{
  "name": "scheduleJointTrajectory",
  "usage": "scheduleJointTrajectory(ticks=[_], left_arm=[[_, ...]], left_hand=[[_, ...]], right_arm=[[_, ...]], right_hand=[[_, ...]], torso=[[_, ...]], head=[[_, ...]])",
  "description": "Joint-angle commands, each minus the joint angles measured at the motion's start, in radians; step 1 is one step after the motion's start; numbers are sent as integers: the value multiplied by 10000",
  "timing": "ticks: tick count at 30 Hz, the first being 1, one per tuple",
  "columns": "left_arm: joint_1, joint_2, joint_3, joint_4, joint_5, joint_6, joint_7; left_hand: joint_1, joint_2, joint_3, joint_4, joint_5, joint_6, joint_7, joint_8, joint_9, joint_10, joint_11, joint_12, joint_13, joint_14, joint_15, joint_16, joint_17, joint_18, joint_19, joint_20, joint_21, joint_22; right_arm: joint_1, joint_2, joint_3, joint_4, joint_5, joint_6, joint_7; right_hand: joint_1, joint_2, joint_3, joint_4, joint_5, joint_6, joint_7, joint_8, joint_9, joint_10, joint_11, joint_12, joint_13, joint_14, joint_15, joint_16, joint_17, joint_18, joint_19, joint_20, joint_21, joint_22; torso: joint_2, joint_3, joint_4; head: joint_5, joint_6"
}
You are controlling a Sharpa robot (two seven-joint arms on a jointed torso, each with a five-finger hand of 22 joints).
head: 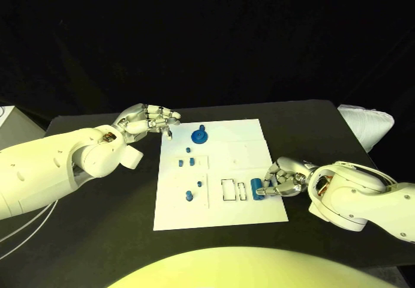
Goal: Assemble the parts on the task board
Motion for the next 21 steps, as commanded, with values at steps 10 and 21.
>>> scheduleJointTrajectory(ticks=[10,21], left_arm=[[-6,10,7,22,95,110,79],[-14,23,7,-14,97,140,60]], left_hand=[[55,17,-55,18,-40,-46,37,-21,14,-70,-22,-3,-11,-32,60,-43,-15,142,78,-14,-57,-15],[53,18,-57,21,-40,-46,37,-21,14,-70,-22,-3,-12,-31,61,-43,-15,142,78,-14,-58,-16]], right_arm=[[-155,568,-1,-248,-634,-244,-447],[-303,1101,-1,-720,-764,-137,-760]], right_hand=[[-277,196,-682,5,290,104,20,-71,-71,845,-46,15,2340,873,-57,35,1827,-101,733,-20,47,2003],[-232,286,-1038,-18,284,140,10,-60,-97,836,-54,-4,2332,871,-63,31,1827,-99,728,-21,39,2010]], torso=[[8,4,16],[-13,-8,0]], head=[[146,1],[278,1]])
